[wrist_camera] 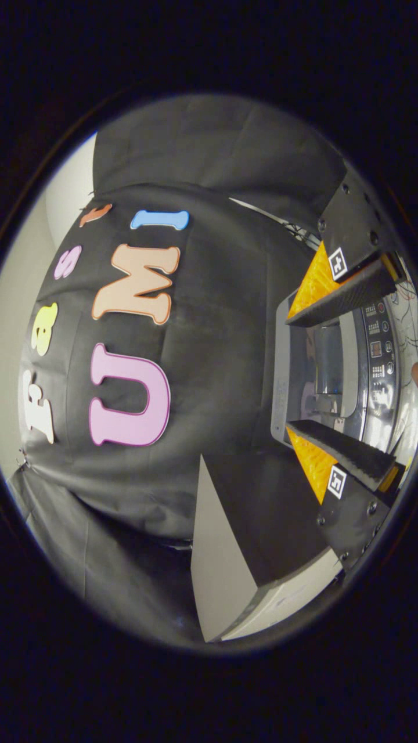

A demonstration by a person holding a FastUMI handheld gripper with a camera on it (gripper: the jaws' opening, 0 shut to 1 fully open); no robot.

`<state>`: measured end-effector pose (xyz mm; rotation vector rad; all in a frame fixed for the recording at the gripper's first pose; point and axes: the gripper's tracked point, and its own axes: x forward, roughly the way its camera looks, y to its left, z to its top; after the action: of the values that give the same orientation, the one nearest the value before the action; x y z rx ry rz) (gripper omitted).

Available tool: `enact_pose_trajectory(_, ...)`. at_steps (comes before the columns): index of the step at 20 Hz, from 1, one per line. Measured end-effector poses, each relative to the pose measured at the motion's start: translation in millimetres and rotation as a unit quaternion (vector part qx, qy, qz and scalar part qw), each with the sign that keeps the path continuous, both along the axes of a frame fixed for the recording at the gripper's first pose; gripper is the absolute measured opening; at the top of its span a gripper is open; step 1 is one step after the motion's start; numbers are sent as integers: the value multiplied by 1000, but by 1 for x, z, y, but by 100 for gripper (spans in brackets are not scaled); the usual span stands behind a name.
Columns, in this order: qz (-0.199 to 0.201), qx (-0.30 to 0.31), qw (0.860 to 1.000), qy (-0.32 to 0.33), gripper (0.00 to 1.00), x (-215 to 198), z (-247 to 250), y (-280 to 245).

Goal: Put the clothes into the washing machine and then close the washing machine lid.

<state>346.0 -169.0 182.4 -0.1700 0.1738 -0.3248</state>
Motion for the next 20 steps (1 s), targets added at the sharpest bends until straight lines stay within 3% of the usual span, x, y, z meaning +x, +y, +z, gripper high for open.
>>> enact_pose_trajectory(7, 31, -41, 999, -14, 100, -30, 17, 3)
enact_pose_trajectory(11, 29, -57, 998, -12, 100, -52, 18, 4)
enact_pose_trajectory(20, 55, -81, 995, -2, 100, -94, -11, 38)
